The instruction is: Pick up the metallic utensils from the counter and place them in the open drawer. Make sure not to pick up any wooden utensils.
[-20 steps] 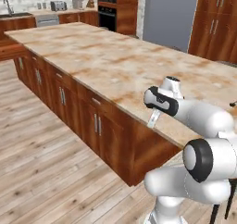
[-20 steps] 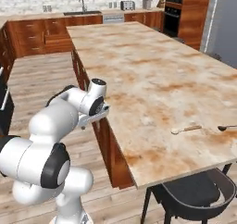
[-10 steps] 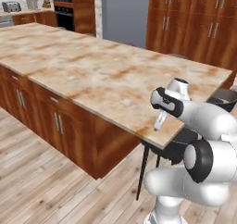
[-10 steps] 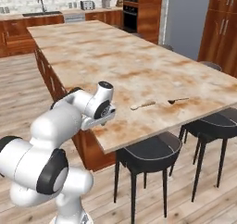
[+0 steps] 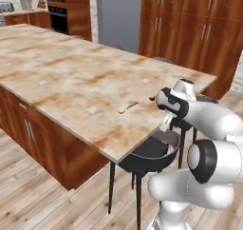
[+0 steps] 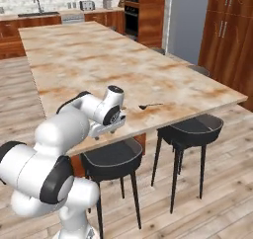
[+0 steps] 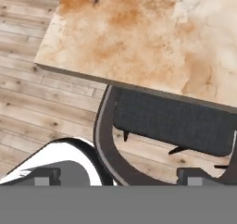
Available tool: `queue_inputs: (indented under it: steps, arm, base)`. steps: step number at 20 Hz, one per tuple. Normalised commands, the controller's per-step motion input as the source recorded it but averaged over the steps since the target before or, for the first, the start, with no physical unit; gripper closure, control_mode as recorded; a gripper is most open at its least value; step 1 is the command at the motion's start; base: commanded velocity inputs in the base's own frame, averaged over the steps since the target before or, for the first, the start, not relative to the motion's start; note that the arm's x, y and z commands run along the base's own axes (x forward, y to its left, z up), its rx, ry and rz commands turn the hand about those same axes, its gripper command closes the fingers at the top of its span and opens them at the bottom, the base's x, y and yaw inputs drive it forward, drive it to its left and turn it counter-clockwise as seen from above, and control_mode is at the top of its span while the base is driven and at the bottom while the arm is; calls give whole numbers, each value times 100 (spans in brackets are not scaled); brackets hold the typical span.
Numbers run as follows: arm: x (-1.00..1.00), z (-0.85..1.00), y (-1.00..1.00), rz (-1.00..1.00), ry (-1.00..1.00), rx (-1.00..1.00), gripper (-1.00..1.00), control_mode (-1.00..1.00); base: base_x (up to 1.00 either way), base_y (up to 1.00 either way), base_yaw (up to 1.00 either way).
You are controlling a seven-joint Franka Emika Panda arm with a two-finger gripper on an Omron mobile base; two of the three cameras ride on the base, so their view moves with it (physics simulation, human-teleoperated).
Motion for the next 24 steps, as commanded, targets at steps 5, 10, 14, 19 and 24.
queue_inputs:
  steps: [5, 10, 14, 19, 24]
  arm:
    - [0, 0, 0, 0, 0, 0, -100, 100]
    - [0, 0, 0, 0, 0, 0, -100, 100]
    - [0, 0, 0, 0, 0, 0, -100, 100]
    - [0, 0, 0, 0, 0, 0, -100, 100]
    - [0, 0, 0, 0, 0, 0, -100, 100]
  base:
    - [13, -97, 6]
    - [31, -81, 14]
    - [65, -50, 56]
    - [54, -54, 65]
    - [53, -47, 20]
